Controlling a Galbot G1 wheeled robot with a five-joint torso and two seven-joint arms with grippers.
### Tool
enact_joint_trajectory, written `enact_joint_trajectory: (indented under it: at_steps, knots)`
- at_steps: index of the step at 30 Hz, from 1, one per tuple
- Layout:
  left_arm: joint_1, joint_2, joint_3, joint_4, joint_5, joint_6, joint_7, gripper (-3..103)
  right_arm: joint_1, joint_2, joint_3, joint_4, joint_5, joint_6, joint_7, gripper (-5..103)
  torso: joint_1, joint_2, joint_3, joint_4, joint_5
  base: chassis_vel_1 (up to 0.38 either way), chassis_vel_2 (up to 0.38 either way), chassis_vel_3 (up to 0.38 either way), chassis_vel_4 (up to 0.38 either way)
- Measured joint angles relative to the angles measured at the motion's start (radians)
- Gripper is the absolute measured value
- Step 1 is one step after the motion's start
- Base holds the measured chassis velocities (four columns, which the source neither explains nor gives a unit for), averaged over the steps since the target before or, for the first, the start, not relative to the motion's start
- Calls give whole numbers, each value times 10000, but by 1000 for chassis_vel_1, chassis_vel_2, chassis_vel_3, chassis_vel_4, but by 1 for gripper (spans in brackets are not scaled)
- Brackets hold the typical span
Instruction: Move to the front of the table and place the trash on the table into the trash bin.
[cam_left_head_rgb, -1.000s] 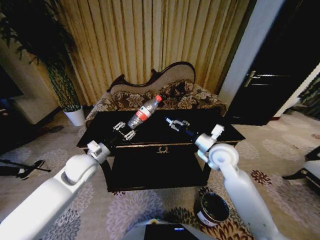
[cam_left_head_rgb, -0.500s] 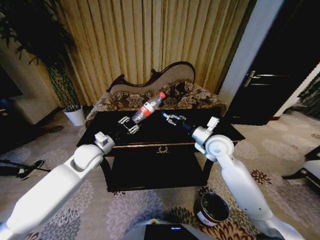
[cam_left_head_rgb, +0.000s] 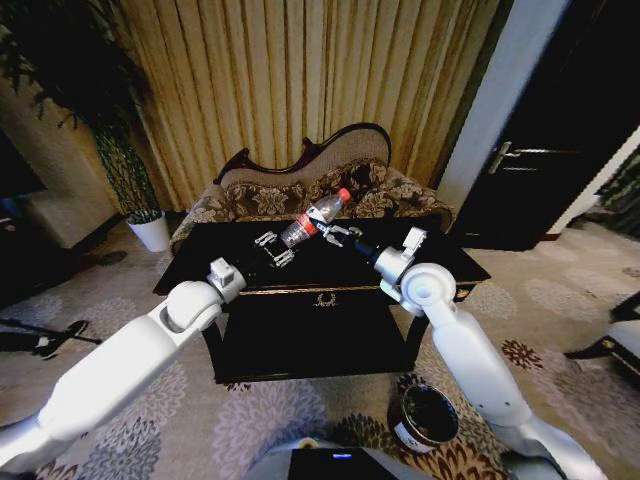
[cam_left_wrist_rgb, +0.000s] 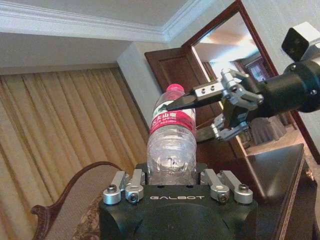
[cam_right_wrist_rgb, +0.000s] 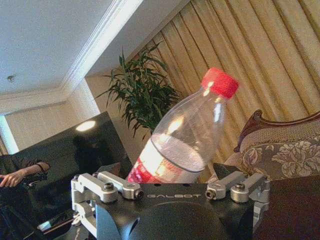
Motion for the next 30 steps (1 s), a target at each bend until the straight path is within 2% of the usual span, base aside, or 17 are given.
enact_joint_trajectory:
  at_steps: [12, 13, 16, 19, 20, 23, 25, 26, 27, 30]
  knots:
    - [-563, -439, 851, 94, 21, 212, -182, 43, 23, 72, 39, -175, -66, -2, 0, 100, 0, 0, 0, -1, 0, 0, 0, 0, 0]
    - [-562, -449, 868, 101, 26, 212, -185, 43, 12, 72, 60, -187, -72, 5, 1, 102, 0, 0, 0, -1, -1, 0, 0, 0, 0]
    - [-549, -454, 882, 123, 40, 209, -200, 43, -12, 66, 95, -222, -80, 61, 6, 94, 0, 0, 0, 0, 0, 0, 0, 0, 0]
    - [-539, -454, 889, 134, 45, 195, -218, 43, -17, 66, 112, -247, -83, 107, 10, 94, 0, 0, 0, 0, -1, 0, 0, 0, 0]
    - [-529, -454, 891, 137, 46, 176, -220, 43, -22, 66, 122, -257, -84, 131, 11, 83, 0, 0, 0, -1, -1, 0, 0, 0, 0]
    - [-486, -453, 894, 153, 51, 180, -238, 42, -65, 81, 141, -265, -74, 162, 1, 66, 0, 1, 0, 0, -1, 0, 0, 0, 0]
    - [-482, -453, 894, 155, 51, 180, -243, 42, -73, 81, 142, -265, -74, 162, -1, 66, 0, 0, 0, 0, -1, 0, 0, 0, 0]
    - [-455, -448, 892, 158, 65, 174, -254, 42, -112, 82, 153, -263, -112, 163, -9, 58, 0, 0, 0, 0, -1, 0, 0, 0, 0]
    - [-437, -441, 890, 156, 76, 175, -260, 42, -138, 84, 154, -262, -174, 167, -17, 56, 0, 0, -1, 0, -1, 0, 0, 0, 0]
    - [-391, -422, 891, 97, 77, 234, -358, 42, -208, 94, 164, -250, -260, 184, -28, 52, 1, 0, -1, 0, 0, 0, 0, 0, 0]
